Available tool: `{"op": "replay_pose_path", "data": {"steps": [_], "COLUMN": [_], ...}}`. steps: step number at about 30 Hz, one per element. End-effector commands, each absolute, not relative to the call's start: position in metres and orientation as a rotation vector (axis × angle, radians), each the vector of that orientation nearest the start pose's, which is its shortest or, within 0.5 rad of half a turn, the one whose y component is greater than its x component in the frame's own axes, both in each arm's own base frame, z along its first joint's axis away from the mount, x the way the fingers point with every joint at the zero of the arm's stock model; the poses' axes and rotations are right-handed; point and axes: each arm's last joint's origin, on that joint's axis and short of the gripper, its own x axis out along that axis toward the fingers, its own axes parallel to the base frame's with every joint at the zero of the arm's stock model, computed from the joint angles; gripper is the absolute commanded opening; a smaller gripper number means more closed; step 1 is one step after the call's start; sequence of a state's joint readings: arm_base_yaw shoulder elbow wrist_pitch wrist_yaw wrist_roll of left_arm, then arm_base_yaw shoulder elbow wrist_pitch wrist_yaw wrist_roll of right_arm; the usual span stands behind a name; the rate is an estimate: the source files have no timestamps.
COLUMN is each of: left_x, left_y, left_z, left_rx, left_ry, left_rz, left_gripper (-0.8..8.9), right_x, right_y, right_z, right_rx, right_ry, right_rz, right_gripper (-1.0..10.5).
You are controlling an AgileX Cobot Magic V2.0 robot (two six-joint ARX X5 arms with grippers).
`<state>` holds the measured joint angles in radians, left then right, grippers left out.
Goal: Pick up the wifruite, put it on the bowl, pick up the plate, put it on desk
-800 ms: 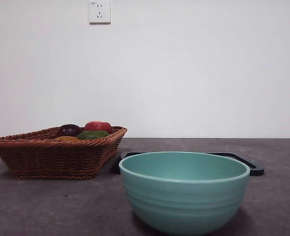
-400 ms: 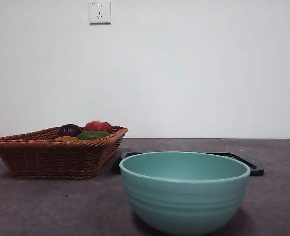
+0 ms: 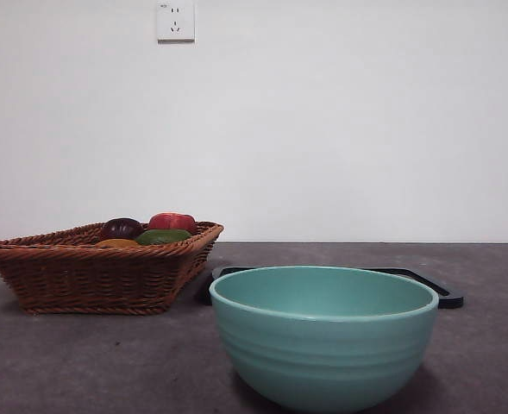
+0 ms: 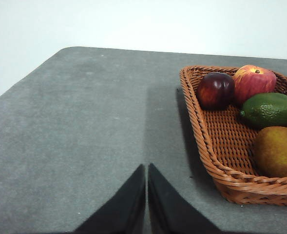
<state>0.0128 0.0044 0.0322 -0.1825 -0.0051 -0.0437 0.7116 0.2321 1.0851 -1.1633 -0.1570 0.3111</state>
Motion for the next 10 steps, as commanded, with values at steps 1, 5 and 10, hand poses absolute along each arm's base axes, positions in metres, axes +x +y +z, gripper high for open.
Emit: {"op": "replay_pose_path", "data": {"steps": [1,5,10], "left_x": [0.0956,0.0956,0.0956], "left_y": [0.0016,0.0016,0.0016], "left_z": [0.1491,0.1491,0.1491], "left_rx": [-0.046,-0.046,-0.046], "left_ry": [0.179,0.179,0.179], "left_rz": [0.027,0.027,0.027], "left_gripper": [0.07,0.07,0.07], "right_x": [-0.0275,-0.0274,-0.0266], "right_y": [-0.0180,-0.0180,-0.0172], "right_z": [0.3630,0.3631,0.3619], "right_rx": [0.201,0.200,0.199], "right_ry": [0.408,0.408,0.413], "right_rz": [0.817,0.817,0.815], "right_gripper": [0.1,0.1,0.1]}}
